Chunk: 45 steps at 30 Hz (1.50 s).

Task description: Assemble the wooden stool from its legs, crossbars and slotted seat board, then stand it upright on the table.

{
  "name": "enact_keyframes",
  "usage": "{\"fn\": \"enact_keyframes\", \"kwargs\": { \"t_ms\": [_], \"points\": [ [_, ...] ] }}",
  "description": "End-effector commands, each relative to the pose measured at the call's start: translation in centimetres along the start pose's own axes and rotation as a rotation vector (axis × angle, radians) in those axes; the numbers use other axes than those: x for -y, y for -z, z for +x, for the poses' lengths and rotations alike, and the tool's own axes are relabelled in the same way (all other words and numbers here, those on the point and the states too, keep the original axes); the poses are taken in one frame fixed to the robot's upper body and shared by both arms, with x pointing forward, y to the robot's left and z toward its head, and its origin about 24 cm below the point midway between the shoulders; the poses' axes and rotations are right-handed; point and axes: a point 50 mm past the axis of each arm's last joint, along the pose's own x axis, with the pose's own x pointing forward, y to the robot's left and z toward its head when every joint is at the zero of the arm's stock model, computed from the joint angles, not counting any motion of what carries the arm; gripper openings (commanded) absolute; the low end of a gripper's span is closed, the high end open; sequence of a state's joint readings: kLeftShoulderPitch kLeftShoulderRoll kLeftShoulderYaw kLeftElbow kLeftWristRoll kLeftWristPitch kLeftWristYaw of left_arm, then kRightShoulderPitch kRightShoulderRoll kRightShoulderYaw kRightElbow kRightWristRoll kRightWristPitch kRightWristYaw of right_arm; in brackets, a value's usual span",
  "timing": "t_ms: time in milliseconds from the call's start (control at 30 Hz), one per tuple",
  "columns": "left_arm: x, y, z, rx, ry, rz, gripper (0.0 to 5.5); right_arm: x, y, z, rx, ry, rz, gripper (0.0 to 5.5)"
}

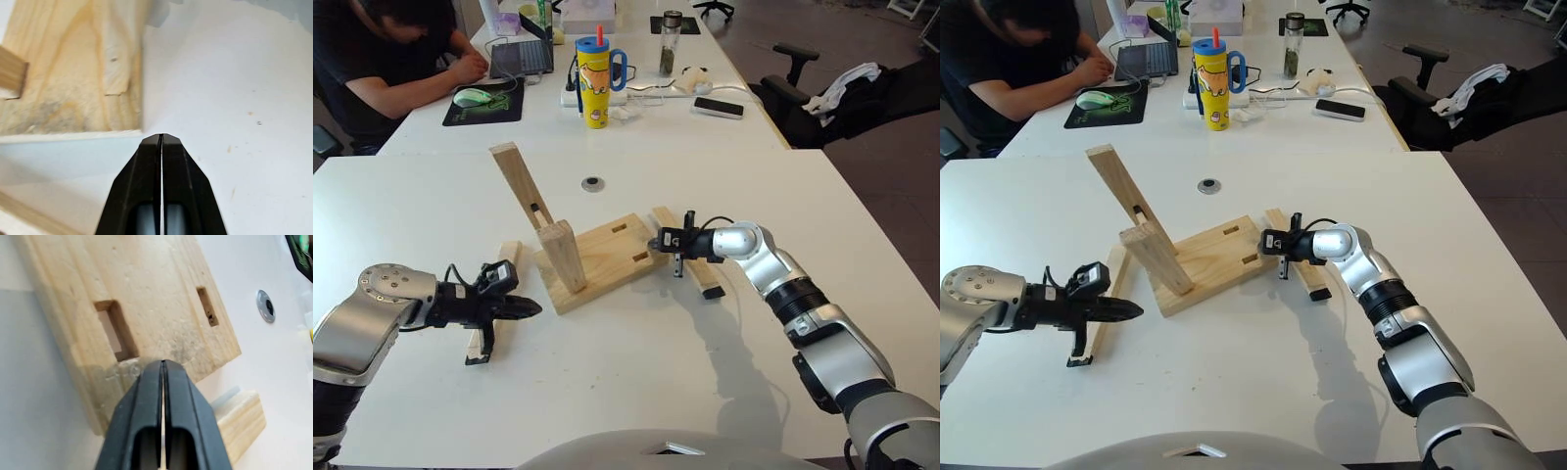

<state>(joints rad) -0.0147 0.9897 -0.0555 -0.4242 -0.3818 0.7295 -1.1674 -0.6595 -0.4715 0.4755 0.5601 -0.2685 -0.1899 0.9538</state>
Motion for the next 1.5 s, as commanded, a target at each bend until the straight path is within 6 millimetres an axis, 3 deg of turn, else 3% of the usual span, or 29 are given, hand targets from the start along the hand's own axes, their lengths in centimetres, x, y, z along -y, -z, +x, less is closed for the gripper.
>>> {"fn": "enact_keyframes", "kwargs": {
  "t_ms": [33, 133, 233, 367, 633, 733, 867, 1067, 1233, 1400, 1500],
  "points": [
    [1.8, 0.4, 2.6, -0.019, 0.022, 0.0, 0.01, -6.1, 2.7, 0.5, -0.16, -0.374, 0.08, 0.0],
    [1.7, 1.3, 4.4, -0.069, -0.059, 0.04, 0.01, -7.1, 2.6, -0.1, -0.18, -0.427, 0.08, 0.0],
    [-0.3, 2.0, 5.4, -0.101, -0.229, 0.124, 0.01, -7.9, 2.1, -0.7, -0.162, -0.453, 0.102, 0.0],
    [-0.9, 2.7, 6.7, -0.087, -0.314, 0.17, 0.01, -8.4, 0.9, -0.8, -0.113, -0.474, 0.106, 0.0],
    [-5.1, -0.1, 8.9, -0.034, -0.502, 0.269, 0.01, -9.4, -3.7, 1.4, 0.091, -0.423, 0.15, 0.0],
    [-6.9, -1.0, 10.3, -0.049, -0.551, 0.31, 0.01, -9.5, -4.2, 2.0, 0.096, -0.371, 0.176, 0.0],
    [-7.5, -1.5, 11.0, -0.03, -0.556, 0.29, 0.01, -9.2, -4.1, 2.8, 0.074, -0.313, 0.174, 0.0],
    [-8.1, -1.2, 9.0, -0.003, -0.618, 0.255, 0.01, -6.6, -6.2, 2.9, 0.239, -0.114, 0.115, 0.0],
    [-8.2, -2.0, 6.1, 0.114, -0.654, 0.194, 0.01, -4.9, -8.1, 1.4, 0.411, 0.031, 0.112, 0.0],
    [-8.3, -4.8, -0.3, 0.346, -0.655, 0.125, 0.76, -4.1, -7.7, -0.8, 0.456, 0.148, 0.24, 0.0],
    [-8.0, -3.2, -4.3, 0.24, -0.615, 0.129, 1.21, -3.9, -7.6, -2.0, 0.525, 0.219, 0.396, 0.3]
  ]
}}
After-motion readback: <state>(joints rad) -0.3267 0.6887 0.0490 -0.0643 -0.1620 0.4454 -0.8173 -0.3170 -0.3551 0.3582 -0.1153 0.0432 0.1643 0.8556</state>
